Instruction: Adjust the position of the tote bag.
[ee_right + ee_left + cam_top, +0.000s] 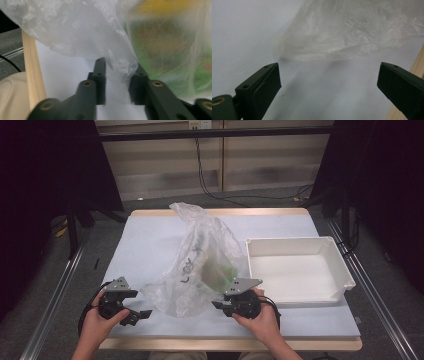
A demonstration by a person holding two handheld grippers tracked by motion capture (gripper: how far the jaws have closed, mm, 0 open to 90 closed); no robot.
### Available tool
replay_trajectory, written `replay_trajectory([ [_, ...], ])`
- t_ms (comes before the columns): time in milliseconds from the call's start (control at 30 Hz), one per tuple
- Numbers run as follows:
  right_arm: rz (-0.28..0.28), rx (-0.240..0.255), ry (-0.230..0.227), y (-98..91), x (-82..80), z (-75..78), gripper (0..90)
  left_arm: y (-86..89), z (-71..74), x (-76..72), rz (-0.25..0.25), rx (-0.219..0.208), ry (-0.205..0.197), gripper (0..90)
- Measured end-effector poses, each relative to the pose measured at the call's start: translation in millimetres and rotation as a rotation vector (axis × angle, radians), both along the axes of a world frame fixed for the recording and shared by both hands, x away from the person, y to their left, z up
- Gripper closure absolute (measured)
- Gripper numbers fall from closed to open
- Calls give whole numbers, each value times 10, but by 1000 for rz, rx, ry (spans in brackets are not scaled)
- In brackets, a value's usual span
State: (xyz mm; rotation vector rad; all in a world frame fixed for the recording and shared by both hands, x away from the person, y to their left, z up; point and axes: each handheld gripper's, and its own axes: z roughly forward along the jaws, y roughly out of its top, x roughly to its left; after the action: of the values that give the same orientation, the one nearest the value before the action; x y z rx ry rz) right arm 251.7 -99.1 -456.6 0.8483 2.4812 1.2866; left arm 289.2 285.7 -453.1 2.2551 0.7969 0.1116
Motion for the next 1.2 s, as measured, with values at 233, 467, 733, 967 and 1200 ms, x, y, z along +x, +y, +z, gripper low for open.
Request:
replay_trajectory([
  [233, -15, -18, -4, -42, 18, -5, 880, 11, 31, 3, -3, -10, -8, 48],
  [467, -25, -38, -6, -95, -13, 4, 892, 14, 66, 15, -5, -38, -19, 40],
  [733, -35, -45, -12, -174, -73, 27, 896, -39, 88, 65, -9, -55, -23, 35],
  [967, -57, -48, -13, -248, -113, 33, 899, -95, 127, 113, -24, -55, -35, 35],
  [1200, -72, -60, -19, -317, -149, 37, 900, -188, 172, 158, -60, -81, -51, 40],
])
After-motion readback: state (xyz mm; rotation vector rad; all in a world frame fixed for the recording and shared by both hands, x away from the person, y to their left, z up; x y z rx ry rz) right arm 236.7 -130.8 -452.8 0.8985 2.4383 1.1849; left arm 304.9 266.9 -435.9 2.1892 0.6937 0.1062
